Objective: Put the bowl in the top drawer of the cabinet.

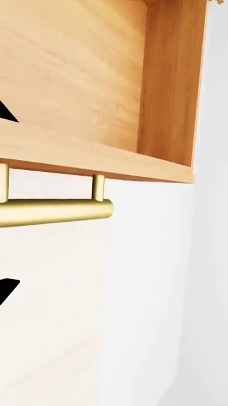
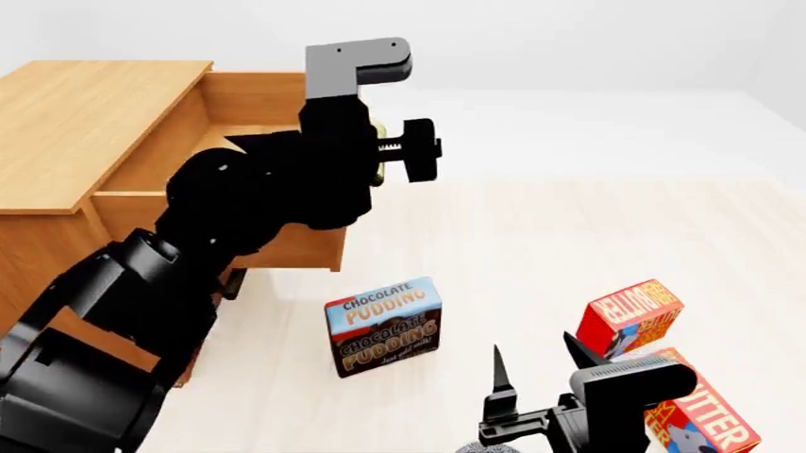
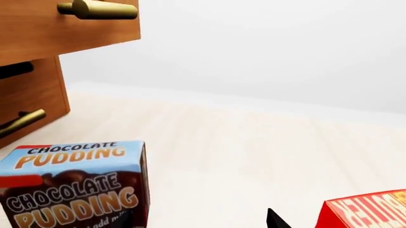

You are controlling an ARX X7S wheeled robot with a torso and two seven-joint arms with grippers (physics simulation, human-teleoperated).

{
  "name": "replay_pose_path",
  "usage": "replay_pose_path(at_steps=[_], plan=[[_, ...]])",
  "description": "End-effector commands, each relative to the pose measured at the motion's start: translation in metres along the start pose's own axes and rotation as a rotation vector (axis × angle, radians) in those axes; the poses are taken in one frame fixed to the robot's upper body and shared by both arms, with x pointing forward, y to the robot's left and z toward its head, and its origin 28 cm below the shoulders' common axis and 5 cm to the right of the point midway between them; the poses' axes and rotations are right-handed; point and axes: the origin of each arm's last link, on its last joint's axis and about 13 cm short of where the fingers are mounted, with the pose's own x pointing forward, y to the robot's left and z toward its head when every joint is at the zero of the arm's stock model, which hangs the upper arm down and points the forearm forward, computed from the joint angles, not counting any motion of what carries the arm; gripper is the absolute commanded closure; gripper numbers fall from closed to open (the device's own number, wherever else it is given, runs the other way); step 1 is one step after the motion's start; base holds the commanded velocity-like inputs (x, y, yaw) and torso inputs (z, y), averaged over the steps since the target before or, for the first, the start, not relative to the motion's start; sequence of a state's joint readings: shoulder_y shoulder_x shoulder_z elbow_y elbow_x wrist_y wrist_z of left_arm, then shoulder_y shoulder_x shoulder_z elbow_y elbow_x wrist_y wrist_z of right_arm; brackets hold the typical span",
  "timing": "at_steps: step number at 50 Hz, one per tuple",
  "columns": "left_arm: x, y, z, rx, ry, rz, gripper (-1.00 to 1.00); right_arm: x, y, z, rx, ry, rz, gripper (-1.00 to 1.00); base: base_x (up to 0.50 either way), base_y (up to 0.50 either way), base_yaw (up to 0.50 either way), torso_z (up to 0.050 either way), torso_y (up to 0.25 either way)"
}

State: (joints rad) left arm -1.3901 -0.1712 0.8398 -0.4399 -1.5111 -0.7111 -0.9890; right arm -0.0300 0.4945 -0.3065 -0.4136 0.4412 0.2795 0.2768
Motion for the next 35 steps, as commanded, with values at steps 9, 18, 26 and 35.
replay_pose_path(at_steps=[9, 18, 26, 35], plan=[[-0.067, -0.023, 0.05, -0.1, -0.067, -0.316, -1.0, -0.002, 0.006, 0.0, 0.005, -0.014, 0.005, -1.0, 0.0, 0.0, 0.0, 0.0, 0.002], [-0.085, -0.012, 0.07, -0.123, -0.117, -0.32, -1.0, 0.004, 0.01, 0.002, 0.0, -0.015, 0.018, -1.0, 0.0, 0.0, 0.0, 0.0, 0.001], [-0.097, -0.007, 0.077, -0.131, -0.141, -0.34, -1.0, 0.008, 0.013, 0.005, -0.008, -0.015, 0.025, -1.0, 0.0, 0.0, 0.0, 0.0, 0.0], [-0.106, 0.004, 0.059, -0.11, -0.158, -0.377, -1.0, 0.011, 0.014, 0.004, -0.015, -0.007, 0.023, -1.0, 0.0, 0.0, 0.0, 0.0, 0.0]])
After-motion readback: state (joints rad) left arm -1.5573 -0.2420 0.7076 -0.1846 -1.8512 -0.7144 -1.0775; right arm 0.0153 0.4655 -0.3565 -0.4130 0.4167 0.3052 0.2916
